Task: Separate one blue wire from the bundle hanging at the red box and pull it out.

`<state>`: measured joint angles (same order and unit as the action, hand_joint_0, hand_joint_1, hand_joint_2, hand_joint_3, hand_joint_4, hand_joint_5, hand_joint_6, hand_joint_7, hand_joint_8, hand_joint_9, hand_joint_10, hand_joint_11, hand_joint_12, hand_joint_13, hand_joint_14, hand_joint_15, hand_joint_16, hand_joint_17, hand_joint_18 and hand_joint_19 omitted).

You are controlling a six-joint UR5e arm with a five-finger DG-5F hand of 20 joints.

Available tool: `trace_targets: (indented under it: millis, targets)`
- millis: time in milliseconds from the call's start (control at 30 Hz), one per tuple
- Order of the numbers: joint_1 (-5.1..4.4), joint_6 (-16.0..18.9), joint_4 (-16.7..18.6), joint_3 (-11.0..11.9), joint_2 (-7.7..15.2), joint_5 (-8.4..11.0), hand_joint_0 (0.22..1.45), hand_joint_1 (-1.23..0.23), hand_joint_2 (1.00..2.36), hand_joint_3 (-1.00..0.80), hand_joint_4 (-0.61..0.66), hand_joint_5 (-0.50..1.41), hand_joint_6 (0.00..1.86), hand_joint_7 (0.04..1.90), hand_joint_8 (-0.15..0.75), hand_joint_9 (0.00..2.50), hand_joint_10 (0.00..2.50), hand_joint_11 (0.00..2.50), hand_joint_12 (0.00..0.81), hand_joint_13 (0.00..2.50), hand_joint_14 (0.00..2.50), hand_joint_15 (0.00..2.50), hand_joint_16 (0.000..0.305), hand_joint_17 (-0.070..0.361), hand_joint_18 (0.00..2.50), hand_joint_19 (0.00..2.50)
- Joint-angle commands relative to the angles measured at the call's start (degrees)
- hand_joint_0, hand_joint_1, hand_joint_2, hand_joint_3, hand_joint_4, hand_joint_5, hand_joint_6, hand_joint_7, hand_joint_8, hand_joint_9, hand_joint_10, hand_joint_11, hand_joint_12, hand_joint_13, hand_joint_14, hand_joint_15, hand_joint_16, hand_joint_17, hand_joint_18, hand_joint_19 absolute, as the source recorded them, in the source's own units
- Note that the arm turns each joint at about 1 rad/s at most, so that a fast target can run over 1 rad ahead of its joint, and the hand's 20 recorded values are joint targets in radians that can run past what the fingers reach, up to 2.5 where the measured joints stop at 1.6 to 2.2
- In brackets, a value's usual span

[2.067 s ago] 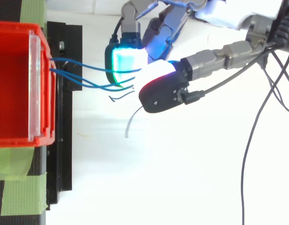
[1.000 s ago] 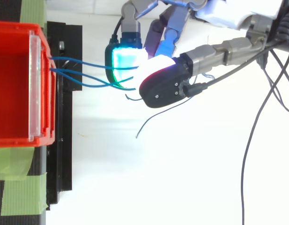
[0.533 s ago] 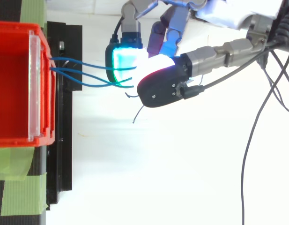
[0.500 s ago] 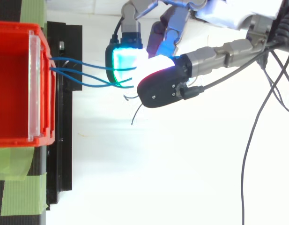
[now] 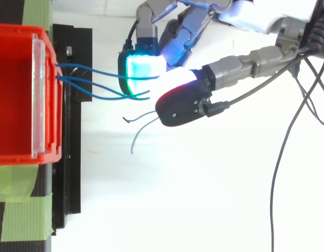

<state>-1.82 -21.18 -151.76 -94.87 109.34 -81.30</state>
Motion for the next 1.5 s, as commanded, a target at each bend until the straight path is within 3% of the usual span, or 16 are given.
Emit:
trace_targets:
  millis: [0, 300, 533, 867, 1167, 1467]
  targets:
    - [-0.02, 0.0, 0.06, 0.03, 0.0, 0.0, 0.63, -0.98, 1.02, -0.26, 0.2, -0.23, 0.89, 1.02, 0.326, 0.99, 0.01, 1.55, 0.469, 1.13, 0.02, 1.21, 0.057, 0.128, 0.74, 0.59]
    - [-0.02, 0.0, -0.03, 0.03, 0.0, 0.0, 0.64, -0.98, 1.02, -0.28, 0.2, -0.24, 0.89, 0.99, 0.334, 0.97, 0.01, 1.53, 0.473, 1.11, 0.02, 1.19, 0.057, 0.129, 0.73, 0.59]
    - [0.07, 0.0, 0.06, 0.03, 0.0, 0.0, 0.55, -0.81, 1.01, -0.35, 0.19, -0.21, 0.88, 0.98, 0.341, 1.11, 0.01, 1.54, 0.48, 1.2, 0.02, 1.21, 0.057, 0.128, 0.76, 0.64]
    - [-0.02, 0.0, 0.06, 0.03, 0.0, 0.0, 0.55, -0.69, 1.01, -0.37, 0.19, -0.19, 0.87, 0.98, 0.345, 1.23, 0.01, 1.53, 0.48, 1.27, 0.02, 1.21, 0.055, 0.125, 0.8, 0.65]
    - [-0.02, 0.0, -0.03, 0.03, 0.0, 0.18, 0.62, -0.76, 1.02, -0.31, 0.18, -0.19, 0.87, 0.99, 0.319, 1.23, 0.01, 1.55, 0.453, 1.28, 0.02, 1.23, 0.052, 0.117, 0.79, 0.64]
    - [-0.02, 0.26, -0.03, 0.03, 0.0, 0.0, 0.6, -0.76, 1.02, -0.32, 0.19, -0.19, 0.87, 0.97, 0.334, 1.23, 0.01, 1.55, 0.464, 1.28, 0.02, 1.23, 0.052, 0.117, 0.8, 0.66]
